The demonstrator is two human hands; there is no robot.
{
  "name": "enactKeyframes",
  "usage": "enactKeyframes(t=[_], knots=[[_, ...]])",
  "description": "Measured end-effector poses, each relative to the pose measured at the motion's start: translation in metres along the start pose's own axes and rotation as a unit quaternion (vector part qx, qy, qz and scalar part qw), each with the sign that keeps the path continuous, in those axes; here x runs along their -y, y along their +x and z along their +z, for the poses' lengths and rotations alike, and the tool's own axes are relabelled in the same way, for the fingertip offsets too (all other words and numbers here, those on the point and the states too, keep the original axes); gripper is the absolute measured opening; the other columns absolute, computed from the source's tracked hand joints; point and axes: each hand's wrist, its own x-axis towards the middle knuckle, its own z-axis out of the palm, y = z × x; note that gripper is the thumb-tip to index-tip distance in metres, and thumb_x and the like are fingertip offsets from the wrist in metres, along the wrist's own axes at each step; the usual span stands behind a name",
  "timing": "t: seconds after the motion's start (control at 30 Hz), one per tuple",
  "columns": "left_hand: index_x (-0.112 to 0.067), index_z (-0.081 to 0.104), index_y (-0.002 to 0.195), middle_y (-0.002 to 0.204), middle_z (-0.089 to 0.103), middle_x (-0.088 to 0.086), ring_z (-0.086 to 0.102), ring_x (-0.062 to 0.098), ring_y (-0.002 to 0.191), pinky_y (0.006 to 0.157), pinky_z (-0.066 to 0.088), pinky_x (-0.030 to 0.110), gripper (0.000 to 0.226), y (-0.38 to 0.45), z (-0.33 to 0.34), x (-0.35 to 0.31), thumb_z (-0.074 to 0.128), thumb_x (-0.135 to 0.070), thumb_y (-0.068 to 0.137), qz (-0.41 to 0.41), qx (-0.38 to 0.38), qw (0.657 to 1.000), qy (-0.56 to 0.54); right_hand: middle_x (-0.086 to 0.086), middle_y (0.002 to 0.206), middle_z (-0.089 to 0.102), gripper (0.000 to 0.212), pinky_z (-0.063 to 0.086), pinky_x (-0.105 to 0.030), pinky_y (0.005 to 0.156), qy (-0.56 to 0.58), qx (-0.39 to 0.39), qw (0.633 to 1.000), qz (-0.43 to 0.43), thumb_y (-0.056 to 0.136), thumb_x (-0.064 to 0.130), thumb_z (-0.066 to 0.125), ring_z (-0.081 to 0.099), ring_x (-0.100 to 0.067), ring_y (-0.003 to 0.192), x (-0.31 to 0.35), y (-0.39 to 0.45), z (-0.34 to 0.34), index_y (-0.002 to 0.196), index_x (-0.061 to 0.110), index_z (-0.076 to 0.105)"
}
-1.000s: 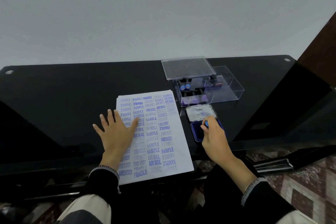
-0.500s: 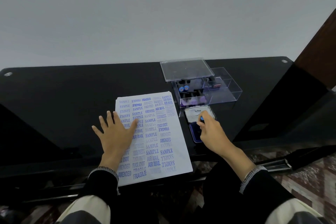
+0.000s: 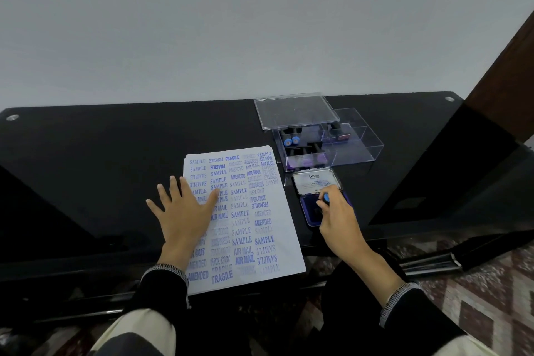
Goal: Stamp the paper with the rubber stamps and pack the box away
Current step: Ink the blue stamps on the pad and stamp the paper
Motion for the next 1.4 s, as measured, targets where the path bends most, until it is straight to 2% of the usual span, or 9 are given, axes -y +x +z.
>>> enactKeyframes(t=[0.27,0.47,0.57,0.7,0.87,1.07,1.13,1.3,1.4], knots=[[-0.008,0.014,0.152,0.16,0.011,0.011,-0.001,0.035,0.147,0.114,-0.004,0.06,0.101,0.001,0.001,0.001,0.022,-0.08,0.082,0.001,-0.004,1.0,-0.004,0.011,0.081,0.047,0.038,0.043,-0.01,0.063,-0.006,0.044,0.999,0.006,0.093,-0.007,0.043,0.051,0.008,0.071,0.005,0.003,-0.008,0.08,0.028,0.037],[-0.009,0.016,0.152,0.16,0.013,0.012,0.002,0.035,0.147,0.114,-0.002,0.06,0.102,0.002,0.002,0.001,0.021,-0.081,0.08,0.0,-0.009,1.0,-0.002,-0.01,0.08,0.051,0.022,0.035,-0.02,0.051,0.012,-0.006,1.0,-0.003,0.094,-0.005,0.04,0.045,-0.015,0.062,0.0,0.009,-0.018,0.09,0.017,0.042],[-0.009,0.017,0.152,0.159,0.014,0.011,0.002,0.035,0.147,0.114,-0.001,0.06,0.102,0.001,0.001,0.0,0.022,-0.081,0.081,0.0,-0.014,1.0,-0.003,-0.005,0.081,0.05,0.022,0.041,-0.016,0.056,-0.009,0.009,1.0,-0.013,0.093,-0.006,0.041,0.051,-0.004,0.069,-0.002,0.007,-0.014,0.09,0.016,0.042],[-0.009,0.017,0.152,0.16,0.013,0.01,0.001,0.033,0.147,0.114,-0.003,0.059,0.1,0.0,0.0,-0.001,0.024,-0.08,0.082,-0.002,-0.013,1.0,-0.006,-0.003,0.086,0.047,0.028,0.042,-0.006,0.075,-0.034,-0.01,0.999,-0.03,0.087,-0.015,0.042,0.051,-0.008,0.078,-0.006,0.005,-0.006,0.087,0.013,0.04],[-0.009,0.016,0.152,0.16,0.012,0.01,0.0,0.033,0.147,0.114,-0.003,0.059,0.1,0.001,0.0,0.0,0.022,-0.08,0.082,-0.004,-0.013,1.0,-0.005,-0.002,0.087,0.045,0.033,0.048,-0.015,0.083,-0.055,-0.013,0.997,-0.05,0.083,-0.017,0.044,0.05,-0.014,0.08,-0.008,0.01,-0.004,0.083,0.015,0.037],[-0.01,0.016,0.152,0.16,0.012,0.01,0.001,0.033,0.147,0.114,-0.002,0.059,0.1,0.0,0.0,-0.001,0.022,-0.081,0.081,-0.004,-0.012,1.0,-0.004,-0.004,0.076,0.046,0.022,0.037,-0.023,0.051,-0.125,0.042,0.991,-0.007,0.085,-0.009,0.044,0.046,-0.021,0.064,0.0,0.027,-0.009,0.081,0.012,0.038],[-0.01,0.016,0.152,0.16,0.012,0.01,0.001,0.033,0.147,0.115,-0.002,0.059,0.1,0.0,0.0,-0.001,0.022,-0.081,0.082,-0.004,-0.013,1.0,-0.005,-0.009,0.079,0.051,0.018,0.038,-0.032,0.053,-0.115,0.07,0.991,0.001,0.088,-0.005,0.043,0.048,-0.029,0.067,0.005,0.035,-0.011,0.083,0.013,0.041],[-0.01,0.016,0.152,0.16,0.012,0.009,0.0,0.032,0.148,0.115,-0.002,0.059,0.099,0.0,-0.002,-0.001,0.023,-0.08,0.082,-0.007,-0.017,1.0,-0.011,-0.005,0.093,0.056,0.012,0.04,-0.014,0.062,0.063,0.129,0.99,-0.003,0.101,0.015,0.037,0.047,-0.013,0.073,0.037,0.042,0.01,0.105,0.015,0.049],[-0.011,0.015,0.152,0.16,0.011,0.009,-0.001,0.032,0.148,0.116,-0.002,0.058,0.099,0.0,-0.003,-0.002,0.023,-0.08,0.083,-0.008,-0.015,1.0,-0.012,-0.002,0.098,0.05,0.02,0.041,-0.013,0.07,0.065,0.165,0.984,-0.028,0.101,0.012,0.034,0.045,-0.008,0.079,0.047,0.051,0.028,0.117,0.014,0.046]])
